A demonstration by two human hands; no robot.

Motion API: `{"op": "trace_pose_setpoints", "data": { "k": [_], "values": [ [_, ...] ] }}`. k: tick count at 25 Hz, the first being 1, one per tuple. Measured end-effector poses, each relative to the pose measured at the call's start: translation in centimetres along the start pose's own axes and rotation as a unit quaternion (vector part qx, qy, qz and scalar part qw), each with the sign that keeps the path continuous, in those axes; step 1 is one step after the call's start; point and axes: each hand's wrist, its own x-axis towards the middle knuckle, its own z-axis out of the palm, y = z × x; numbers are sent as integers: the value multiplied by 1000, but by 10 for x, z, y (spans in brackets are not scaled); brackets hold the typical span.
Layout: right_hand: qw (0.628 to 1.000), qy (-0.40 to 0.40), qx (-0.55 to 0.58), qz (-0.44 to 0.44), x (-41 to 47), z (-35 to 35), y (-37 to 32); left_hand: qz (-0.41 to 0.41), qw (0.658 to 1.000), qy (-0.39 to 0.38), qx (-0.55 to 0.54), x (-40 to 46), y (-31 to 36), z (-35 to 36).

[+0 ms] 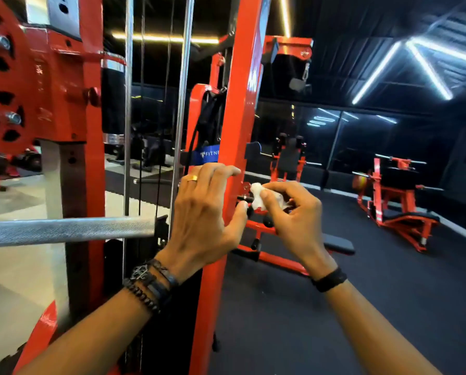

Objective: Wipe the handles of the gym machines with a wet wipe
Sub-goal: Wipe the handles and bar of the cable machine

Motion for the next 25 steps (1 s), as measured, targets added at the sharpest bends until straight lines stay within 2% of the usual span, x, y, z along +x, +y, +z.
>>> {"op": "trace_pose_setpoints", "data": {
  "k": [3, 7, 10, 13, 18, 22, 25],
  "values": [
    [998, 10, 59, 10, 35, 9, 28, -23, 998, 0, 57, 23, -15, 9],
    [984, -27, 177, -1, 56, 66, 38, -24, 983, -6, 184, 47, -43, -22],
    [958, -59, 277, -28, 71, 114, 32, -42, 959, -3, 280, 71, -63, -54],
    [929, -103, 350, -54, 86, 149, 27, -73, 942, -24, 326, 101, -86, -82],
    [896, -128, 422, -58, 117, 189, 30, -158, 922, -97, 341, 135, -105, -114],
    [873, -171, 451, -75, 122, 210, 20, -251, 882, -193, 348, 148, -101, -123],
    [870, -159, 458, -89, 123, 224, 15, -288, 883, -205, 309, 149, -108, -120]
  ]
}}
